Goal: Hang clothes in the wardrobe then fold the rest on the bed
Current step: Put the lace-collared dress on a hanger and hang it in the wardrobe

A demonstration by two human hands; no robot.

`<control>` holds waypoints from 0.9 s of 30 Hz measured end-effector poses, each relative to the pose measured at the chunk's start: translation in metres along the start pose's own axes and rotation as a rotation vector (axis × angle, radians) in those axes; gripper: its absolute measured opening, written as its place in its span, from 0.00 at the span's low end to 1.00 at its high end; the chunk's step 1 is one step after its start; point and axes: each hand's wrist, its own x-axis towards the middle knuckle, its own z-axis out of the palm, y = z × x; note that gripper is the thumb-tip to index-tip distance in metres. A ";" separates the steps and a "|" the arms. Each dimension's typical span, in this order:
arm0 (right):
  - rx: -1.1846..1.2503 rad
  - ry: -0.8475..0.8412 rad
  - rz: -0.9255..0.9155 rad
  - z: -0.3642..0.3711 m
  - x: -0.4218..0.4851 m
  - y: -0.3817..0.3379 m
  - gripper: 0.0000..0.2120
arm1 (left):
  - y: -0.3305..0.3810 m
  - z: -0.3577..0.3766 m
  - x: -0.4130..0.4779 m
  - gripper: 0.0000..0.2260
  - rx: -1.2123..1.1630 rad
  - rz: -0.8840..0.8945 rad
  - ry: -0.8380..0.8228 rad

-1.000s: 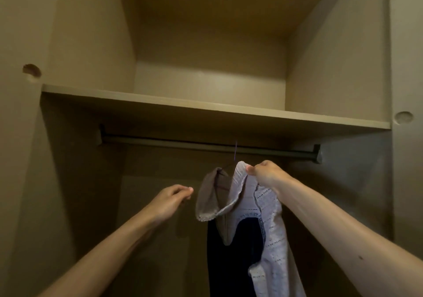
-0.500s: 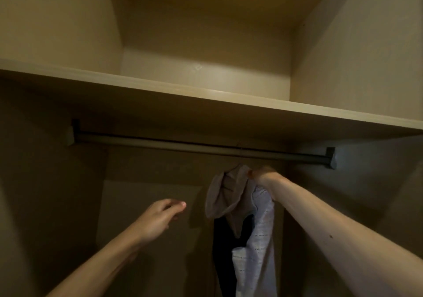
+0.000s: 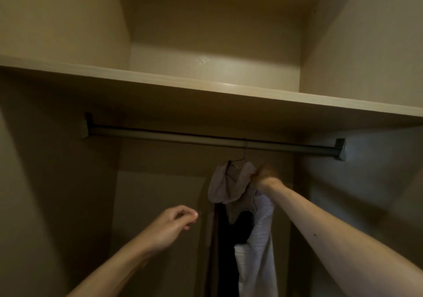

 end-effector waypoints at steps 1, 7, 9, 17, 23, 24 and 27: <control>-0.008 0.013 0.010 -0.002 -0.002 0.002 0.09 | 0.002 0.000 -0.006 0.07 0.001 0.000 0.006; -0.169 0.146 -0.057 -0.016 -0.074 0.005 0.13 | 0.013 0.003 -0.074 0.09 -0.004 -0.045 0.083; -0.113 0.212 -0.146 -0.017 -0.107 0.006 0.21 | 0.015 0.008 -0.106 0.10 -0.044 -0.063 0.119; 0.245 -0.022 -0.334 -0.008 -0.257 0.010 0.21 | 0.026 0.052 -0.274 0.11 -0.154 -0.143 0.286; 0.544 -0.349 -0.333 0.006 -0.366 0.002 0.08 | 0.046 0.068 -0.390 0.11 -0.218 -0.146 0.466; 0.564 -0.417 -0.347 0.007 -0.388 0.000 0.07 | 0.049 0.071 -0.412 0.11 -0.218 -0.135 0.499; 0.649 -0.609 -0.405 0.010 -0.460 -0.011 0.07 | 0.045 0.075 -0.487 0.10 -0.182 -0.113 0.595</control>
